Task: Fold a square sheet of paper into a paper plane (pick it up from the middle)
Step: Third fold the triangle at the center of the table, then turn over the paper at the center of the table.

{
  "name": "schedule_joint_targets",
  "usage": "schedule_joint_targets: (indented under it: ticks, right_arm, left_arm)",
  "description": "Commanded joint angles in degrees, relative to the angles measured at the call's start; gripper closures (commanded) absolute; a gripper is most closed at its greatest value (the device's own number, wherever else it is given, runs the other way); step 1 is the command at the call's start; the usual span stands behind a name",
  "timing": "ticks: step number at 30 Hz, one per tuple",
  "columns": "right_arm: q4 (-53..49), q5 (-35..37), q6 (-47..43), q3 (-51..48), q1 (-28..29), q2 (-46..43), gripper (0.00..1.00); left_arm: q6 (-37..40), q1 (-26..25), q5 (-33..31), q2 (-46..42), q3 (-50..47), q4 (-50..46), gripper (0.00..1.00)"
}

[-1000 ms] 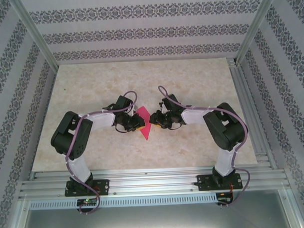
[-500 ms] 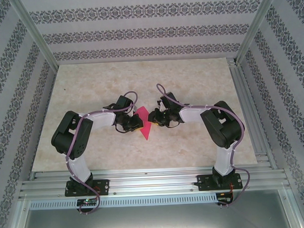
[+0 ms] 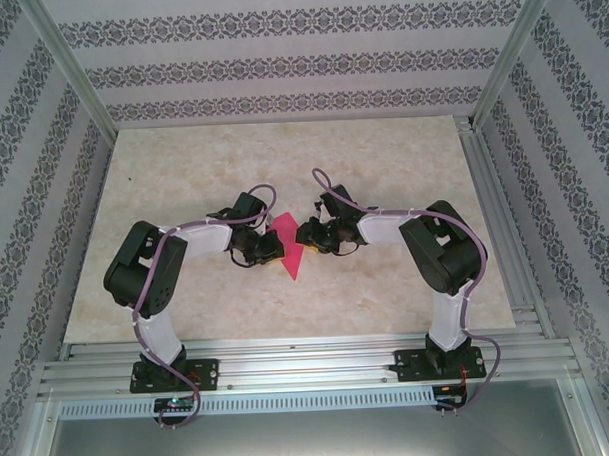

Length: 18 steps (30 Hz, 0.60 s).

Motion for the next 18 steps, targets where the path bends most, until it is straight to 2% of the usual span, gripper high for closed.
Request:
schedule_joint_targets:
  ticks: [1,6,11,14,18]
  right_arm:
    - [-2.94,2.69,-0.86,0.22,0.52,-1.47,0.65]
    - [-0.55,2.01,0.91,1.07,0.71,0.46,0.63]
    - [-4.37,7.57,0.6,-0.43,0.78,-5.85,0.61]
    - [-6.15,6.3,0.64,1.95,0.62,-2.84,0.63]
    - [-2.16,3.99,2.65,1.74,2.17,-0.79,0.63]
  left_arm:
    - [1.39,-0.54,-2.3,1.19,0.32,-1.89,0.86]
    - [1.79,-0.53,-2.12,1.65,0.37,-2.17,0.86]
    - [2.08,-0.6,-2.69,0.98,0.54,-3.05,0.87]
    - [2.23,-0.53,-2.98,1.31,0.82,-3.38,0.87]
    - [2.21,-0.53,-2.58,1.23,0.91,-3.25,0.87]
